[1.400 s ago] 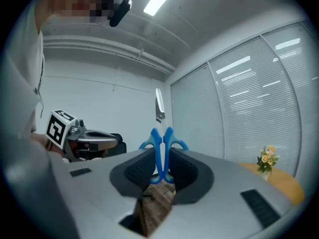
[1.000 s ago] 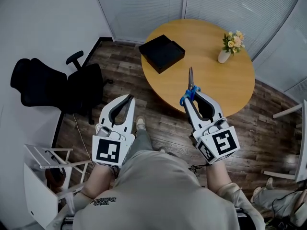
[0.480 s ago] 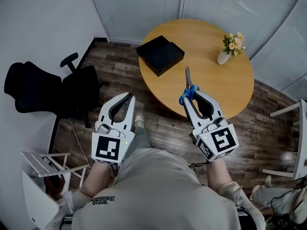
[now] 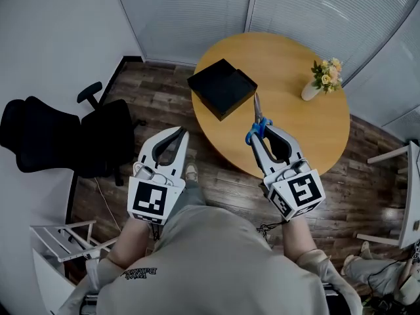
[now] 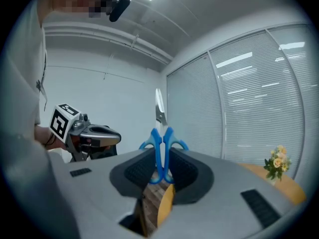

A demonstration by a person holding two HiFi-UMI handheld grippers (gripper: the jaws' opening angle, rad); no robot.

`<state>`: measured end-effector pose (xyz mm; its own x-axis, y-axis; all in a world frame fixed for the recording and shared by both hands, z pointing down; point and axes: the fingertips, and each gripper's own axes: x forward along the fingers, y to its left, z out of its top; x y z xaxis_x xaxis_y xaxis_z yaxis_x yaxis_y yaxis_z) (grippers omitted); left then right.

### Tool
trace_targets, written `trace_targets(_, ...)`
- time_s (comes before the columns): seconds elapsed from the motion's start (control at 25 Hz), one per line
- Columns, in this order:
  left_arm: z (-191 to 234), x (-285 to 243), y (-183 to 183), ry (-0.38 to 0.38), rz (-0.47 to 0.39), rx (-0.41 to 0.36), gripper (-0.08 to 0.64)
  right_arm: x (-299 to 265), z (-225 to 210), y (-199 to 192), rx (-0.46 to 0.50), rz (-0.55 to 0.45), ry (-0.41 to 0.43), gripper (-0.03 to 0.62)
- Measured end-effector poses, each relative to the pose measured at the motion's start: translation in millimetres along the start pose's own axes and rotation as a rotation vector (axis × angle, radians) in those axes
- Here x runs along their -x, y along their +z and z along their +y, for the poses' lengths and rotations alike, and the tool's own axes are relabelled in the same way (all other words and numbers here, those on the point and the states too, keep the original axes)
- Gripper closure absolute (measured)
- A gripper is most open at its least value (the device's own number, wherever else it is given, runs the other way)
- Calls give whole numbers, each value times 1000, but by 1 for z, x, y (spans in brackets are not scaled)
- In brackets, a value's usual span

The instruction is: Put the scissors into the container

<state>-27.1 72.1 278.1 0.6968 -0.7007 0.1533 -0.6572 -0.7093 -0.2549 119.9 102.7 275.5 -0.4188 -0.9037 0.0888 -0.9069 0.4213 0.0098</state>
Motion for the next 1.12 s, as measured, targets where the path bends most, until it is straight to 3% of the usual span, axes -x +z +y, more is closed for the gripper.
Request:
trace_targets(0.44, 92, -72, -22, -42, 52, -5, 531, -105, -32, 4, 57, 65, -33, 495)
trace_targets(0.76, 150, -119, -35, -105, 53, 15, 531, -177, -51, 1, 35, 131, -36, 495)
trace_targets(1.12, 204, -162, -59, -169, 70, 24, 531, -256, -60, -16, 123, 272, 59, 495)
